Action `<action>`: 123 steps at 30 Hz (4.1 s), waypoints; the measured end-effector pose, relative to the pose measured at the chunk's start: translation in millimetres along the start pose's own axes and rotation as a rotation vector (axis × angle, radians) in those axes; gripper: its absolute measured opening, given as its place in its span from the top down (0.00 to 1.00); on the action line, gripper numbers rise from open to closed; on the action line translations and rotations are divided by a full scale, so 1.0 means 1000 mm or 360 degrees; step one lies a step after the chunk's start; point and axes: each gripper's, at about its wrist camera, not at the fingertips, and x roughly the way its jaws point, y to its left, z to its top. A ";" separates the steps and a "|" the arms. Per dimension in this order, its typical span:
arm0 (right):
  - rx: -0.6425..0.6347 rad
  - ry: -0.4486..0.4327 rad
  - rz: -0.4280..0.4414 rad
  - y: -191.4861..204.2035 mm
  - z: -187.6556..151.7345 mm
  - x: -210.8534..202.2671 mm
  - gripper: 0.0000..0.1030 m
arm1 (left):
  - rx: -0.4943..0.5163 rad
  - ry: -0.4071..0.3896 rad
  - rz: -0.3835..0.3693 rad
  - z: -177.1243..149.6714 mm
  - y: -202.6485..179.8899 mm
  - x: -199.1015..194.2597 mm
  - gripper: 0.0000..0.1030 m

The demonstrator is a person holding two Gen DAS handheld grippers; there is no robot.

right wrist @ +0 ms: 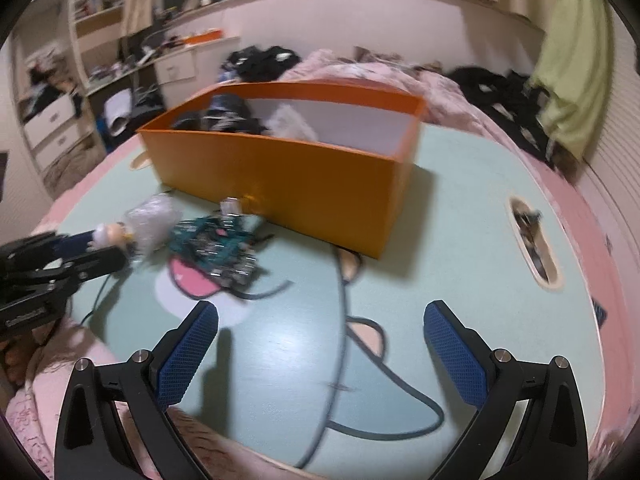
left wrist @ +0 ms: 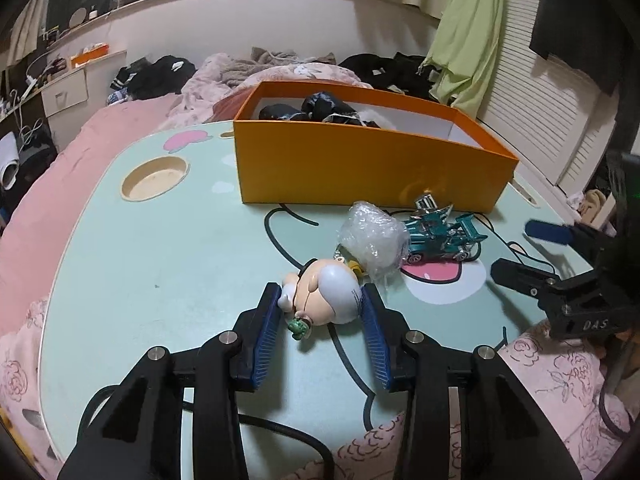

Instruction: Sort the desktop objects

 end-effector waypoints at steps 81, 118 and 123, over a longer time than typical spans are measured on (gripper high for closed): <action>-0.0026 -0.0315 0.0013 -0.035 0.068 0.018 0.31 | 0.0064 -0.0205 0.0023 0.107 -0.028 0.036 0.17; 0.0051 0.0067 -0.0094 -0.012 -0.019 0.005 0.00 | 0.0053 0.0190 0.0146 0.012 -0.009 0.036 0.00; 0.0050 0.0057 -0.0090 -0.014 -0.019 0.004 0.00 | 0.0053 0.0186 0.0144 0.011 -0.008 0.037 0.00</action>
